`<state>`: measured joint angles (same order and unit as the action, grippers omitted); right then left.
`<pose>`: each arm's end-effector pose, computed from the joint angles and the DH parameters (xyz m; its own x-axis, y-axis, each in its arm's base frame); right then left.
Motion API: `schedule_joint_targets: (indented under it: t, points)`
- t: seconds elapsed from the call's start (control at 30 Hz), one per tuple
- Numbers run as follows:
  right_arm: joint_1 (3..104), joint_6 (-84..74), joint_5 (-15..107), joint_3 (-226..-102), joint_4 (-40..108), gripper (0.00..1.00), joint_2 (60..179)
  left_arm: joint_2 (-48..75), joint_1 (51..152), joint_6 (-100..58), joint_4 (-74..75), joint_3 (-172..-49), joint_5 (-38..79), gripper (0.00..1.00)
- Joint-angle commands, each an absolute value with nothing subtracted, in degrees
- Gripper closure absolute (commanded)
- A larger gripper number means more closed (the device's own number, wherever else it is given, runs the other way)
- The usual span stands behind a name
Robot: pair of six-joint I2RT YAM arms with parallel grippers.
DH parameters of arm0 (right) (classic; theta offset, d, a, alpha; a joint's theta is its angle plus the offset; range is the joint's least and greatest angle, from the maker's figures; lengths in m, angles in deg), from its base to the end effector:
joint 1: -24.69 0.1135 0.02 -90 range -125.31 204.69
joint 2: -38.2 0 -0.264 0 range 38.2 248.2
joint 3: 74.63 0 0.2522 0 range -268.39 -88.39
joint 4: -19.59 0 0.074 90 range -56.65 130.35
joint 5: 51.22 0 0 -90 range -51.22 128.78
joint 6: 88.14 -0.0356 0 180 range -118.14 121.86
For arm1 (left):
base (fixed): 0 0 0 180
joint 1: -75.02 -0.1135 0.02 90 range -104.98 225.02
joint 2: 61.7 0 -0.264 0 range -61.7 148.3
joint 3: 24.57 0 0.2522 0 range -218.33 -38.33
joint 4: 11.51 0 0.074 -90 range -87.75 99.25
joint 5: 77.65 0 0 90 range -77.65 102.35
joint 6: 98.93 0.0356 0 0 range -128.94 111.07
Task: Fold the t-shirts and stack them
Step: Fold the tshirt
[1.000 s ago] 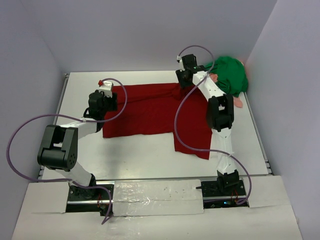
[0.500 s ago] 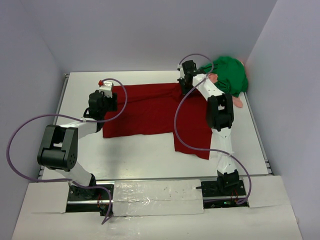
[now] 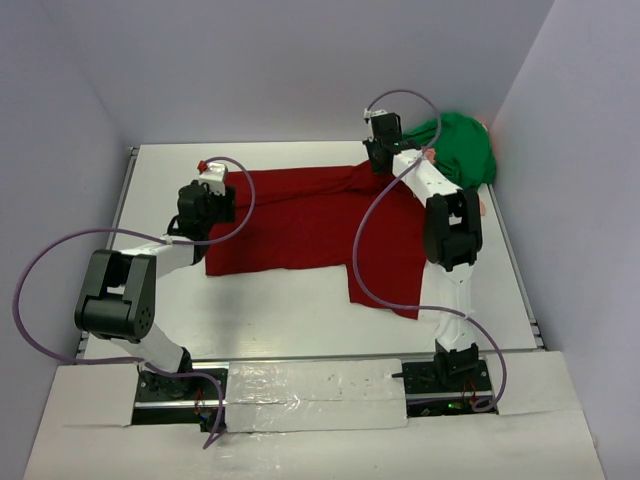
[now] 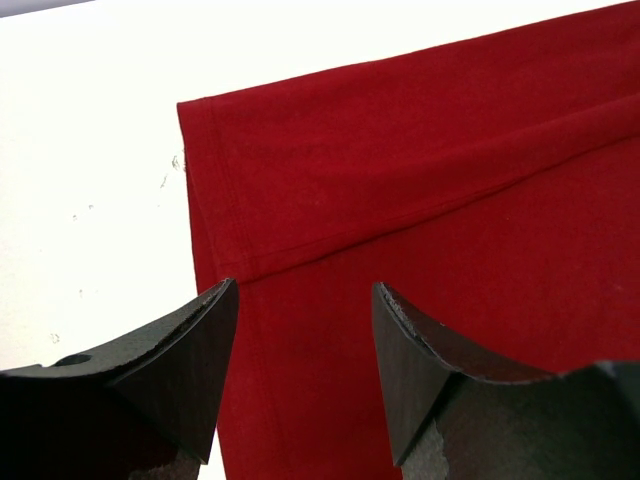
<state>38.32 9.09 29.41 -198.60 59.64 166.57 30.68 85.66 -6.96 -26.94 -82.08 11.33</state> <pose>0.5001 0.1153 0.2247 -0.6601 -0.2878 -0.6938 -0.2043 0.9576 -0.2029 0.3355 -0.0624 0.1966 -0.3211 0.0953 -0.9422 0.1793 0.9831 0.0383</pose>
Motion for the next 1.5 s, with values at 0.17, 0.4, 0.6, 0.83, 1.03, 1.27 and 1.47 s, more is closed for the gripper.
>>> schedule_joint_targets:
  t: [0.17,0.4,0.6,0.83,1.03,1.27,1.47]
  points:
    - [39.28,9.86,23.84,-202.73,48.3,1.0,166.16,29.62,86.19,-6.83,-27.64,-83.42,12.7,0.35]
    - [40.77,11.62,21.64,-207.47,45.58,1.0,170.82,29.88,86.27,-6.74,-27.46,-83.6,12.87,0.36]
    - [41.04,13.55,18.57,-219.68,49.51,0.67,179.86,29.97,86.36,-6.65,-27.2,-83.77,13.05,0.36]
    - [41.21,16.89,16.8,-218.47,48.12,0.33,180.41,29.88,86.45,-6.65,-26.93,-83.86,13.4,0.36]
    - [40.77,15.58,18.03,-211.37,51.19,0.33,175.15,29.53,86.54,-6.56,-26.93,-83.51,13.58,0.36]
    - [40.86,10.92,24.88,-205.02,59.09,0.35,168.63,29.79,86.54,-6.39,-26.76,-83.68,13.49,0.36]
    - [41.21,10.74,26.3,-199.05,57.61,0.36,164.5,29.62,86.54,-6.3,-27.02,-83.51,13.58,0.36]
